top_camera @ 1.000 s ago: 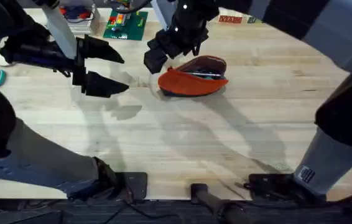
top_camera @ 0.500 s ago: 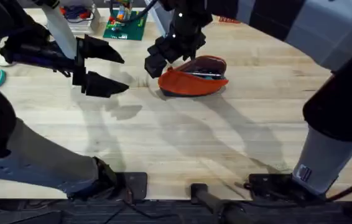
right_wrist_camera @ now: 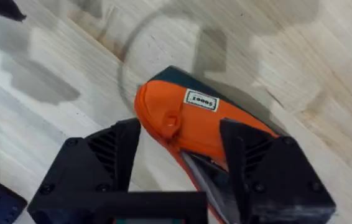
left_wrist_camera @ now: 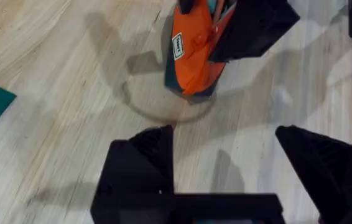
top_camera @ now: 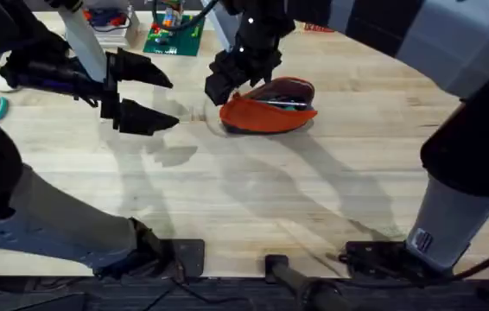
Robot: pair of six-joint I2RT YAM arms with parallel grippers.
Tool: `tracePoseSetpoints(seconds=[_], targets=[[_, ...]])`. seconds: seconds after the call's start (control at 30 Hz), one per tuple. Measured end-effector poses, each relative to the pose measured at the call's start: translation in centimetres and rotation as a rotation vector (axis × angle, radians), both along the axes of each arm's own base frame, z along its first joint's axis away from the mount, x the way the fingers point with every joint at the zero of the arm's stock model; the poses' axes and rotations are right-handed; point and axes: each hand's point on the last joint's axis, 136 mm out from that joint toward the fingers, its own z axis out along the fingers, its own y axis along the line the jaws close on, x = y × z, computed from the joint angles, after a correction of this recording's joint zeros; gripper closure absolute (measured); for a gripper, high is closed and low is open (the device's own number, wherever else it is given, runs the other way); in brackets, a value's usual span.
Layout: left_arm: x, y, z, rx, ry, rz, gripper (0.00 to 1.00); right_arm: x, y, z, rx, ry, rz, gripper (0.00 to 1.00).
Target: Unzip the bag, pick up the pens from the table one at a time and place them inside, then zip the bag closed.
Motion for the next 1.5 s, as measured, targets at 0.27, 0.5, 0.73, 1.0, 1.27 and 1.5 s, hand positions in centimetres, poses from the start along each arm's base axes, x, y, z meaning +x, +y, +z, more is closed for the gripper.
tracePoseSetpoints(seconds=[0.27, 0.5, 0.73, 1.0, 1.27, 1.5], targets=[[0.0, 0.0, 0.0, 0.000, 0.000, 0.000, 0.006, -0.1, -0.1, 0.0, -0.004, 0.004, 0.000, 0.317], [0.0, 0.0, 0.0, 0.000, 0.000, 0.000, 0.002, -0.2, 0.0, 0.0, 0.001, 0.008, 0.005, 0.604], [0.0, 0.0, 0.0, 0.000, 0.000, 0.000, 0.002, -0.4, 0.2, 0.0, 0.005, 0.013, 0.010, 0.949], [0.0, 0.0, 0.0, 0.000, 0.000, 0.000, 0.002, -0.4, 0.2, 0.0, 0.005, 0.013, 0.011, 0.970], [0.0, 0.0, 0.0, 0.000, 0.000, 0.000, 0.002, -0.4, 0.2, 0.1, 0.006, 0.011, 0.011, 0.970], [0.0, 0.0, 0.0, 0.000, 0.000, 0.000, 0.002, -0.1, 0.5, 1.1, 0.020, -0.004, 0.011, 0.970]])
